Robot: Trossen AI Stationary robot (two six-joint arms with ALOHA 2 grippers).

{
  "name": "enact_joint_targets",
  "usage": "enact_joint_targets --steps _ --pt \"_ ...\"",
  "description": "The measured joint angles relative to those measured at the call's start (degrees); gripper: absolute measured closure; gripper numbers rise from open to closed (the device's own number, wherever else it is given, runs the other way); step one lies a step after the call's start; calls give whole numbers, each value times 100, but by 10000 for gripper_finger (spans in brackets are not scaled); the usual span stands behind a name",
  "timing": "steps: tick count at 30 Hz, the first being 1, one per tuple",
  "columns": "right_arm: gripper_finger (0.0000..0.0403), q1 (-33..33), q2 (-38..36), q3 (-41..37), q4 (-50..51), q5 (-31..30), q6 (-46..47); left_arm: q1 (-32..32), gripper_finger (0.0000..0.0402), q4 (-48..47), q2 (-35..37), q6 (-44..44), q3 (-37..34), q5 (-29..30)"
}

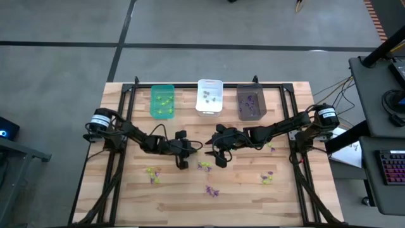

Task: Sort Halloween decoration
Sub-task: Put the green spider toy into the blue bin

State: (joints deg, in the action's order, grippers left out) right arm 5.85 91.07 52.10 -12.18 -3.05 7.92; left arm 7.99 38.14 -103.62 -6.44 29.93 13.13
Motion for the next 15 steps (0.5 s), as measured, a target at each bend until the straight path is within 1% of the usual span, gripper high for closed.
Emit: enact_joint_targets --steps 9,12,15 --pt "195 0 0 0 9 2 0 0 401 -186 324 44 -1 -42" --pt "195 0 0 0 18 2 0 16 401 -363 530 245 -6 -74" --pt "195 0 0 0 17 4 -26 22 401 -541 707 441 -8 -278"
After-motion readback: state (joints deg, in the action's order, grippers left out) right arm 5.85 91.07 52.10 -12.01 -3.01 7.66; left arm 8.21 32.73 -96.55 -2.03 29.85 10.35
